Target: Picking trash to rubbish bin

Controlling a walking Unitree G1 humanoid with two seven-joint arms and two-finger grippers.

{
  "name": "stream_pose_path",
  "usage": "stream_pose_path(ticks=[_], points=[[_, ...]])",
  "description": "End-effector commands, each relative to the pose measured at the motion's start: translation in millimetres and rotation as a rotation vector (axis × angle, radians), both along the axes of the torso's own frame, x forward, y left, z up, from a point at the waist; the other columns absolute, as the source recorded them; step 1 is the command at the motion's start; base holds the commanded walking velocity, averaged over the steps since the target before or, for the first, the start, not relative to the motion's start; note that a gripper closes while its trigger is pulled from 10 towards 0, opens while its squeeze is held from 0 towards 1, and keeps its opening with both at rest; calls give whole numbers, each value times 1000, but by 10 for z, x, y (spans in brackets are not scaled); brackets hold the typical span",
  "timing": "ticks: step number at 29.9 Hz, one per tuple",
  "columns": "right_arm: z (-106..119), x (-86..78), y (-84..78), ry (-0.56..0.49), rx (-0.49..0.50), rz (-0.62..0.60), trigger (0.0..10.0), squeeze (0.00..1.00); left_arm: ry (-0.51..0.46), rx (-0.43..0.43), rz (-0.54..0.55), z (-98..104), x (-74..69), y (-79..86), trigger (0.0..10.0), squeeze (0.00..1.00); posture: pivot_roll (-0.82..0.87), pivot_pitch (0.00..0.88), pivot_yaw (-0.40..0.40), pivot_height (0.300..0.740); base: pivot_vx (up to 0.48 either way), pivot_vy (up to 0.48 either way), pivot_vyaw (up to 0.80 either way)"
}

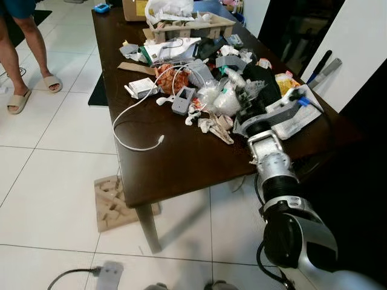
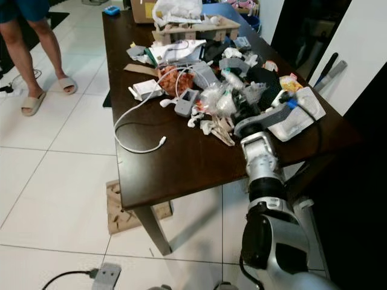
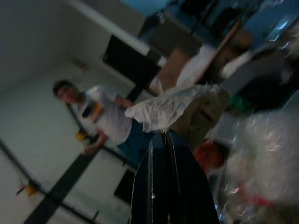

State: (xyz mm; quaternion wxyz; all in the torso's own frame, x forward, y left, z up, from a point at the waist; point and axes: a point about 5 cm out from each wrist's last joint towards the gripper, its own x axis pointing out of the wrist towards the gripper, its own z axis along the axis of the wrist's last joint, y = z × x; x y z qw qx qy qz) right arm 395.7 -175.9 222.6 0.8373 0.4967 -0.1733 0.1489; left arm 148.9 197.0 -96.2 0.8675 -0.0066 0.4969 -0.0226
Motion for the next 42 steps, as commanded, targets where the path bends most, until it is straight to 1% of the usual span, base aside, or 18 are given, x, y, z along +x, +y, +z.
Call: stream_pose_path(ticks=[1,3,5,7,8,10,11,12,13,17,21,24,26,28,29,34,39,42], points=[[-32,9,-250,60,61,-112,0,0,-48,-25,54,34,41,62,10000,0,90,115,-52,740,0,0,0],[-47,6,-417,106,57,-194,0,0,-112,-61,66,96,167,59,10000,0,94,117,-52,740,0,0,0],[-47,6,-417,106,57,-194,0,0,-112,-61,66,96,167,59,10000,0,94,117,-52,740,0,0,0],[-66,-23,-654,161,28,-293,0,0,-224,-140,57,223,396,24,10000,0,101,117,-51,740,0,0,0],[-66,-23,-654,161,28,-293,0,0,-224,-140,57,223,396,24,10000,0,101,117,-51,740,0,0,0],[-117,-104,-964,240,-65,-417,0,0,-354,-232,-14,403,653,-28,10000,0,106,120,-48,740,0,0,0],[-142,-148,-1082,271,-109,-461,0,0,-401,-260,-56,477,741,-50,10000,0,106,120,-48,740,0,0,0],[-142,-148,-1082,271,-109,-461,0,0,-401,-260,-56,477,741,-50,10000,0,106,120,-48,740,0,0,0],[-186,-222,-1256,304,-150,-517,0,0,-464,-316,-115,584,852,-84,10000,0,106,120,-48,740,0,0,0],[-245,-302,-1413,346,-205,-571,0,0,-515,-353,-187,681,935,-118,10000,0,104,125,-42,740,0,0,0],[-338,-450,-1647,429,-360,-672,0,0,-584,-439,-301,835,1029,-191,10000,0,96,128,-37,740,0,0,0],[-393,-521,-1740,474,-433,-714,0,0,-608,-474,-357,903,1058,-229,10000,0,94,131,-34,740,0,0,0],[-535,-682,-1926,591,-561,-796,0,0,-644,-554,-479,1043,1092,-320,10000,0,89,132,-28,740,0,0,0],[-596,-745,-1987,639,-597,-822,0,0,-648,-590,-526,1090,1092,-362,10000,0,89,132,-27,740,0,0,0],[-701,-824,-2044,706,-634,-842,0,0,-621,-645,-611,1115,1052,-449,10000,0,84,132,-24,740,0,0,0],[-864,-870,-2015,786,-731,-813,0,0,-542,-706,-728,1060,929,-597,10000,0,76,134,-21,740,0,0,0],[-1124,-930,-1926,916,-997,-742,0,0,-444,-811,-855,1017,728,-784,10000,0,69,135,-22,740,0,0,0],[-1213,-965,-1906,959,-1073,-718,0,0,-435,-856,-891,1064,685,-836,10000,0,69,133,-27,740,0,0,0]])
